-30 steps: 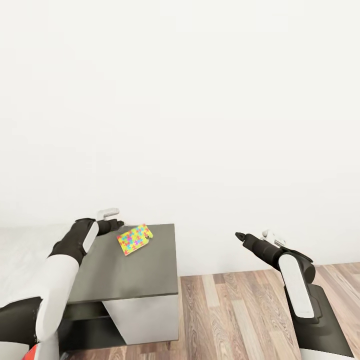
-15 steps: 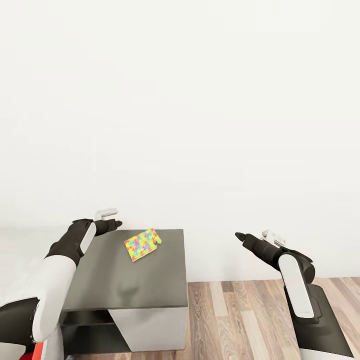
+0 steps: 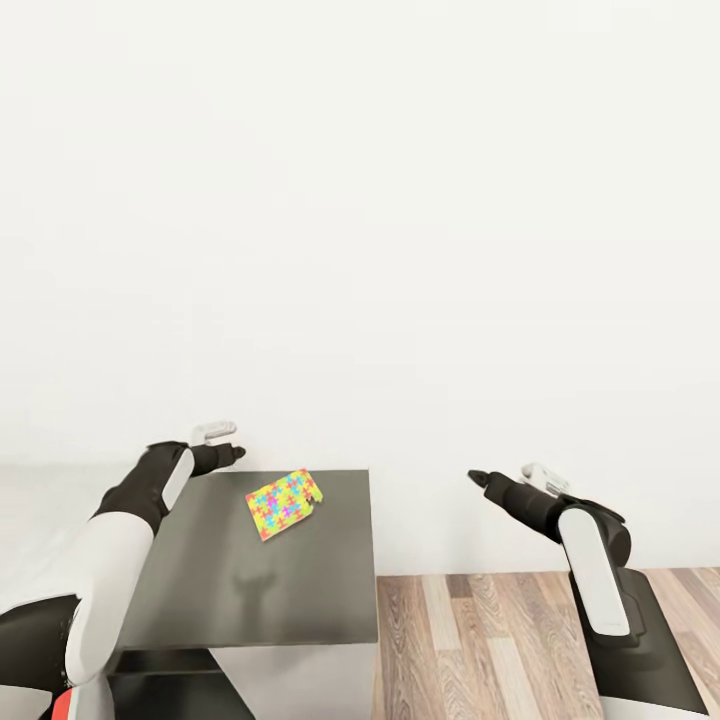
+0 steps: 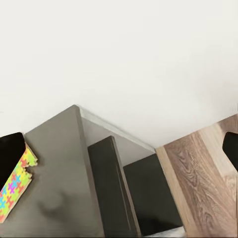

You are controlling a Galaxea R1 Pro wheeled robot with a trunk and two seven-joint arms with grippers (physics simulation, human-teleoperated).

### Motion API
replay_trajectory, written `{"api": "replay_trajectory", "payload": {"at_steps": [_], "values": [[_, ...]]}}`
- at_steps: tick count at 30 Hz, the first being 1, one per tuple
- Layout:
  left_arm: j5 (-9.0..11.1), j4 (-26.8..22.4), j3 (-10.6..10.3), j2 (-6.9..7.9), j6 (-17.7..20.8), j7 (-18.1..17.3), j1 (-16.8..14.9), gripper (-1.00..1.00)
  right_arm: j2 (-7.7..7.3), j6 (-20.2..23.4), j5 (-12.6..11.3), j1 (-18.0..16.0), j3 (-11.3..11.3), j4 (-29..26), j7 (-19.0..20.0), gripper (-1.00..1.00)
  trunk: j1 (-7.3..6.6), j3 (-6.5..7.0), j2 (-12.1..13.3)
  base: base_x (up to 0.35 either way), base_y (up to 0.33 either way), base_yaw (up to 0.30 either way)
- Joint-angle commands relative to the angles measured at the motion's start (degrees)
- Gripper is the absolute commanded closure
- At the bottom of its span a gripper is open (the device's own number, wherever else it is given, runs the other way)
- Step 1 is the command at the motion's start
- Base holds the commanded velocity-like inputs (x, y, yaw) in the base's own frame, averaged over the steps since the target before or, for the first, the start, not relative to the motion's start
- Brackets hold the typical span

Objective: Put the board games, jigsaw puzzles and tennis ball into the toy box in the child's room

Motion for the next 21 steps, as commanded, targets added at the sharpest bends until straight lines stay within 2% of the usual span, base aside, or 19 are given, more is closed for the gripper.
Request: {"api": "replay_trajectory", "payload": {"at_steps": [1,4,8,16,21], "values": [[0.42,0.22,0.17,-0.02,0.34,-0.02,-0.05,-1.00,-0.02,0.78,-0.66,-0.07,-0.09,-0.05,-0.52,-1.00,0.04,-0.13,-0.13,0.015,0.000,0.000],[0.40,1.29,0.17,-0.02,0.27,-0.01,-0.05,-1.00,-0.04,3.00,-0.83,-0.07,-0.40,0.04,0.14,-1.00,0.04,-0.13,-0.13,0.007,0.000,0.000],[0.33,1.95,0.15,-0.02,0.19,-0.05,-0.05,-1.00,-0.11,4.05,-0.85,-0.03,-0.58,0.34,3.90,-1.00,0.04,-0.13,-0.13,0.002,0.000,0.000],[0.23,7.43,0.20,0.19,-0.21,0.06,-0.24,-1.00,-2.75,5.45,-0.71,0.03,-0.80,1.65,13.75,-1.00,0.04,-0.13,-0.13,0.000,0.000,0.000],[0.23,8.69,0.19,0.13,-0.75,0.25,-0.30,-1.00,-3.17,5.34,-0.65,0.03,-0.76,1.75,16.62,-1.00,0.04,-0.13,-0.13,0.000,0.000,0.000]]}}
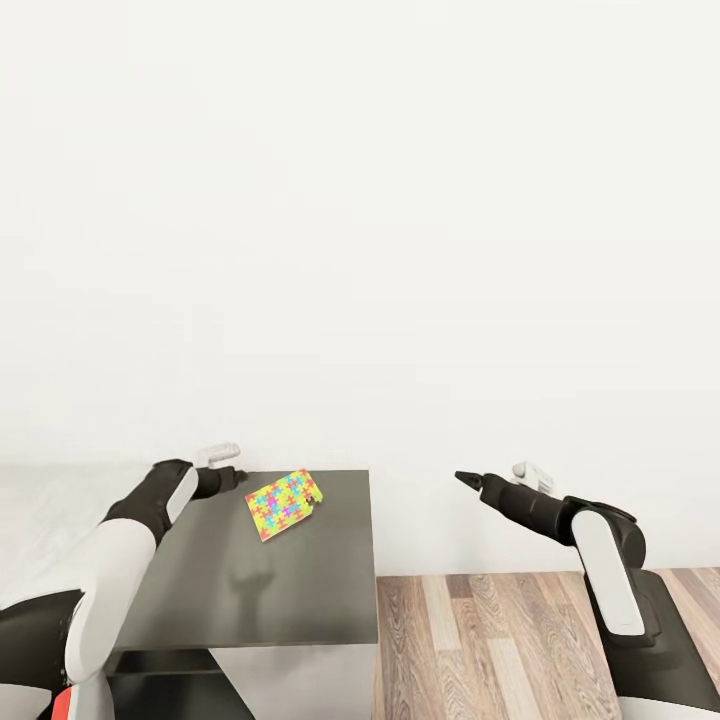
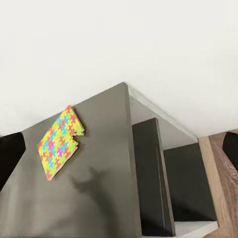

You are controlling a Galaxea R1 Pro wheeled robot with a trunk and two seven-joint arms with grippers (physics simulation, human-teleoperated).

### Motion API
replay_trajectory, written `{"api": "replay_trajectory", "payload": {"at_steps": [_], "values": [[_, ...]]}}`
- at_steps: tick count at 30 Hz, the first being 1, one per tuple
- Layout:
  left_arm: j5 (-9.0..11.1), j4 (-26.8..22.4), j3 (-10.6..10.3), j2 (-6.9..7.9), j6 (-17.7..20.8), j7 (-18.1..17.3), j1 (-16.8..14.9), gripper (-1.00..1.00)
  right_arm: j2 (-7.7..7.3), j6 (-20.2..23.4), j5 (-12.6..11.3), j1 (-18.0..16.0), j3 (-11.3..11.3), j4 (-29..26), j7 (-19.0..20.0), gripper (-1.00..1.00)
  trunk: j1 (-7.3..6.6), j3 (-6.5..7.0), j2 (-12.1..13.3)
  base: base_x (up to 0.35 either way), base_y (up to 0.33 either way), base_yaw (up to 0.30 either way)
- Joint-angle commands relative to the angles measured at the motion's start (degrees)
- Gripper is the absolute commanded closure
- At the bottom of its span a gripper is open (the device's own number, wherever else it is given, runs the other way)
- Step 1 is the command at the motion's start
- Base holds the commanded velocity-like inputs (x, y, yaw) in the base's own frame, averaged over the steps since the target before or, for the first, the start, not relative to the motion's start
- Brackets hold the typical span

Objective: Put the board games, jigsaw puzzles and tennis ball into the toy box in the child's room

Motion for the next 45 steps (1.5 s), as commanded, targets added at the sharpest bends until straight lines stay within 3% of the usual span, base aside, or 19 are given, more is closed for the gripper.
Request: {"api": "replay_trajectory", "payload": {"at_steps": [1,10,24,29,39,45], "values": [[0.43,0.04,0.23,-0.04,-0.40,-0.02,-0.05,-1.00,-0.02,0.22,-0.37,-0.04,0.01,-0.05,-0.13,-1.00,0.04,-0.13,-0.13,0.000,0.000,0.000],[0.63,0.08,0.13,-0.08,-2.38,-0.57,-0.05,-1.00,0.02,0.18,0.15,-0.04,0.17,-0.54,0.28,-1.00,0.04,-0.13,-0.13,0.000,0.000,0.000],[0.58,-0.20,-0.23,-0.02,-2.40,-0.98,-0.05,-1.00,0.03,0.17,0.17,-0.07,0.34,-0.69,0.32,-1.00,0.04,-0.13,-0.13,0.103,0.000,0.000],[0.49,-0.13,-2.47,0.00,-2.39,-0.99,-0.05,-1.00,0.03,0.17,0.17,-0.08,0.41,-0.67,0.33,-1.00,0.04,-0.13,-0.13,0.010,0.000,0.000],[0.40,0.21,-10.45,0.17,-2.51,-1.10,-0.05,-1.00,0.03,0.18,0.09,-0.06,0.43,-0.66,0.34,-1.00,0.04,-0.13,-0.13,0.071,0.000,0.000],[0.47,0.24,-11.61,0.37,-2.90,-1.19,-0.05,-1.00,0.03,0.18,0.08,-0.08,0.43,-0.70,0.38,-1.00,0.04,-0.34,-0.13,0.129,0.000,0.000]]}}
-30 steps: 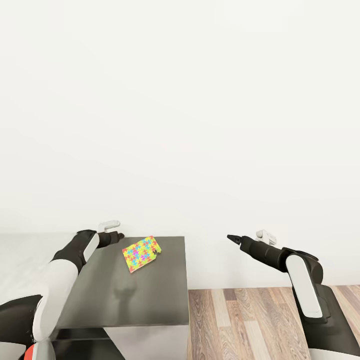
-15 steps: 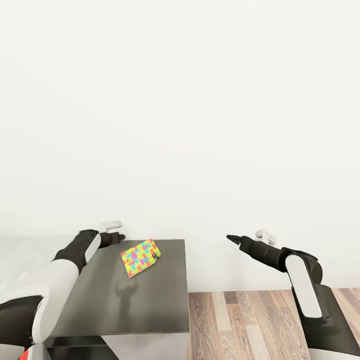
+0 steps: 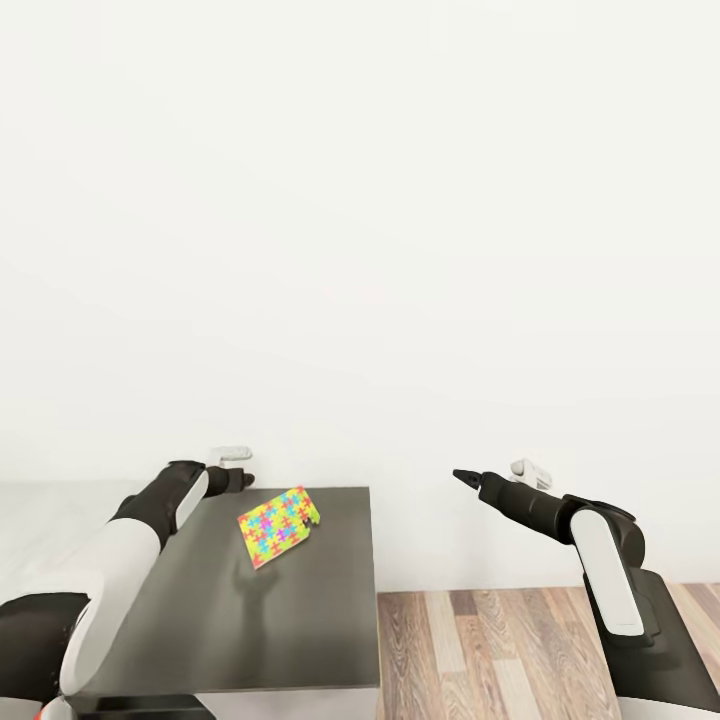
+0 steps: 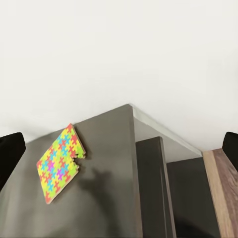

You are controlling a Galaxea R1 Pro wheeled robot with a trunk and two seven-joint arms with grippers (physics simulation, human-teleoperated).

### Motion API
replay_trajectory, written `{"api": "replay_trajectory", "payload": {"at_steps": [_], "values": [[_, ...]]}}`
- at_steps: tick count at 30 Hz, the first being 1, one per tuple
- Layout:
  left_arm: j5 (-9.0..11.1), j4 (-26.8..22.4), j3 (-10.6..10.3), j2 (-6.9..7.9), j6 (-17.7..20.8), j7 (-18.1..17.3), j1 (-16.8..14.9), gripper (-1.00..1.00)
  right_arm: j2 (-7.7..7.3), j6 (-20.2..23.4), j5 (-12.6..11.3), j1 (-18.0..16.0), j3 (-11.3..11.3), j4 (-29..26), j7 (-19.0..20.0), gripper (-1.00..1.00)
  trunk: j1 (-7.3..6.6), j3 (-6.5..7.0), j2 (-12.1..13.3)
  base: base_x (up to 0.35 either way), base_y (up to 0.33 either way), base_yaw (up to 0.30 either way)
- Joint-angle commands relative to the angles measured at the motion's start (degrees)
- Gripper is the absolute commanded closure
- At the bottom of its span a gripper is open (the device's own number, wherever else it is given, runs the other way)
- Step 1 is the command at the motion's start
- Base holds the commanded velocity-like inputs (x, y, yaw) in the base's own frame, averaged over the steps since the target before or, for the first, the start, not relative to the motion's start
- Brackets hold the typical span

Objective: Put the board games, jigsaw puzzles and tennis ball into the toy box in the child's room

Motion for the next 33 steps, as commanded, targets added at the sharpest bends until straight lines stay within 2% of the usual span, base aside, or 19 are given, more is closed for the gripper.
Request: {"api": "replay_trajectory", "payload": {"at_steps": [1,6,11,13,15,29,33], "values": [[0.50,-0.08,-0.28,0.09,0.16,-0.04,-0.04,-1.00,0.00,0.26,-0.36,-0.05,-0.02,-0.06,-0.26,-1.00,0.05,-0.20,-0.13,0.140,0.000,0.000],[0.60,-0.08,-0.22,0.22,-0.07,-1.76,-0.04,-1.00,0.00,0.26,-0.36,-0.05,-0.01,-0.09,-0.24,-1.00,0.05,-0.63,-0.13,0.143,0.000,0.000],[0.44,-0.08,-0.12,0.52,-0.12,-7.33,-0.04,-1.00,0.00,0.26,-0.42,-0.02,0.04,-0.09,-0.24,-1.00,0.05,-1.08,-0.13,0.145,0.000,0.000],[0.41,-0.08,-0.11,1.08,-0.15,-9.93,-0.04,-1.00,0.02,0.26,-0.42,-0.04,0.05,-0.09,-0.23,-1.00,0.05,-1.27,-0.13,0.144,0.000,0.000],[0.42,-0.08,-0.10,1.38,-0.17,-11.04,-0.04,-1.00,0.07,0.26,-0.43,-0.03,0.06,-0.09,-0.23,-1.00,0.05,-1.45,-0.13,0.133,0.000,0.000],[0.77,-0.08,0.07,1.87,0.09,-12.61,-0.01,-1.00,0.30,0.26,-0.45,-0.02,0.14,-0.09,-0.23,-1.00,0.05,-2.75,-0.13,0.036,0.000,0.000],[0.75,-0.05,0.05,1.88,0.44,-15.20,0.04,-1.00,0.34,0.26,-0.45,-0.03,0.14,-0.09,-0.23,-1.00,0.05,-2.94,-0.13,-0.023,0.000,0.000]]}}
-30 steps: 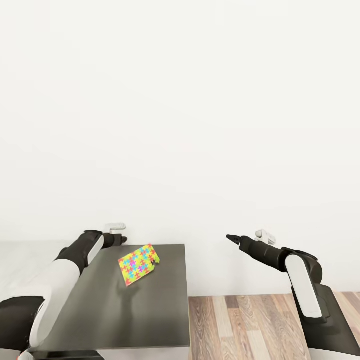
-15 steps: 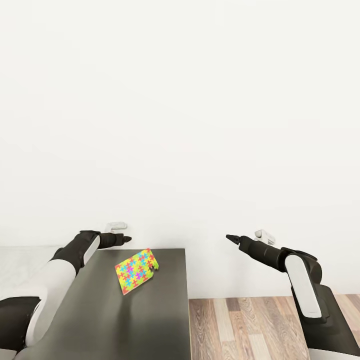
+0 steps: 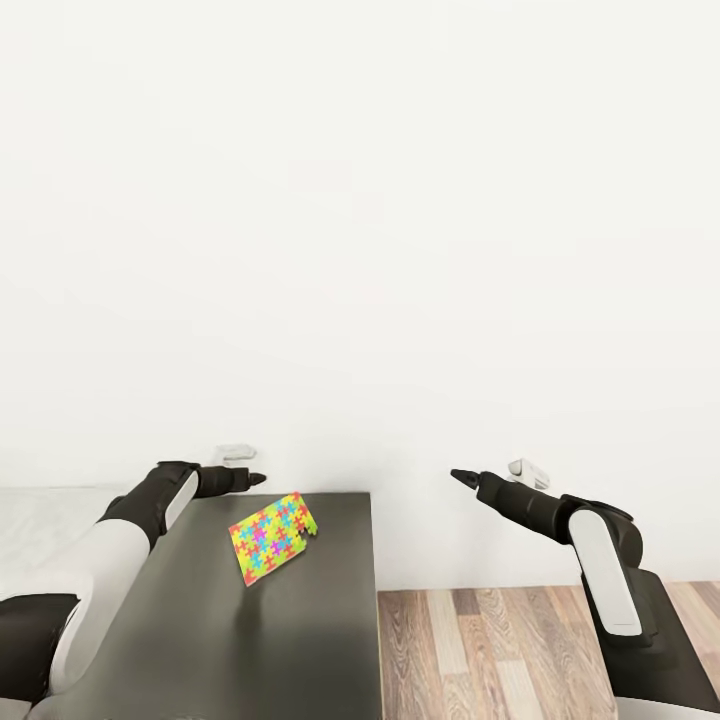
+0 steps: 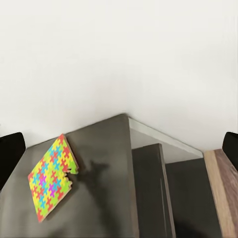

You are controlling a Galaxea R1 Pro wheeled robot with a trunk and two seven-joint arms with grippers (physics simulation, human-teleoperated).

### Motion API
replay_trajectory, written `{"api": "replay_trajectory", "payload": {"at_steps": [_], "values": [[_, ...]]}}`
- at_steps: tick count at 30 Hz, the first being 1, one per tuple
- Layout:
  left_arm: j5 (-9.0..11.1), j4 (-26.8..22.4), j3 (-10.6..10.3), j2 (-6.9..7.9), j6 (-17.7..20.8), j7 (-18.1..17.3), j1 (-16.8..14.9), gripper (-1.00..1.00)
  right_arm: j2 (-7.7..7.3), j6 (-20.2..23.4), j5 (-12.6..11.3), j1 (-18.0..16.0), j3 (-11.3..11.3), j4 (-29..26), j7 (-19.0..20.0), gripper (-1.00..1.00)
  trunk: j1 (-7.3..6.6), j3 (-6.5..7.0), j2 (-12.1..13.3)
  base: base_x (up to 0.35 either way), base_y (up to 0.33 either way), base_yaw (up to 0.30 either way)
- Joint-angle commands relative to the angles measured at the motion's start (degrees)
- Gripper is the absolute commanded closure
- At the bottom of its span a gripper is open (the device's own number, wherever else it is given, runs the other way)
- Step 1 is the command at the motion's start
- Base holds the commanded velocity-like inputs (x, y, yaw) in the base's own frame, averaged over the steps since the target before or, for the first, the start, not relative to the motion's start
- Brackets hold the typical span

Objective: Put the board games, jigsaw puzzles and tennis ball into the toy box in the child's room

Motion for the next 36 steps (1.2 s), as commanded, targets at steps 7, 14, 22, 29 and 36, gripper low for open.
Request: {"api": "replay_trajectory", "payload": {"at_steps": [7,14,22,29,36], "values": [[0.31,-0.03,-0.25,0.04,0.68,-3.64,0.05,-1.00,0.07,0.26,-0.38,-0.06,0.01,-0.04,-0.28,-1.00,0.02,-0.18,-0.12,-0.155,0.000,0.000],[0.21,-0.02,-0.26,0.04,0.70,-4.14,0.07,-1.00,0.09,0.31,-0.43,-0.07,0.17,-0.05,-0.28,-1.00,0.02,-0.19,-0.12,-0.023,0.000,0.000],[0.21,-0.02,-0.25,0.04,0.64,-4.16,0.07,-1.00,0.10,0.28,-0.43,-0.07,0.15,-0.05,-0.28,-1.00,0.02,-0.19,-0.12,0.000,0.000,0.000],[0.21,-0.02,-0.25,0.04,0.66,-4.08,0.07,-1.00,0.14,0.26,-0.37,-0.06,0.14,-0.06,-0.28,-1.00,0.02,-0.19,-0.12,0.000,0.000,0.000],[0.21,-0.02,-0.33,0.04,0.67,-4.06,0.07,-1.00,0.13,0.30,-0.43,-0.06,0.15,-0.05,-0.28,-1.00,0.02,-0.32,-0.12,0.000,0.000,0.000]]}}
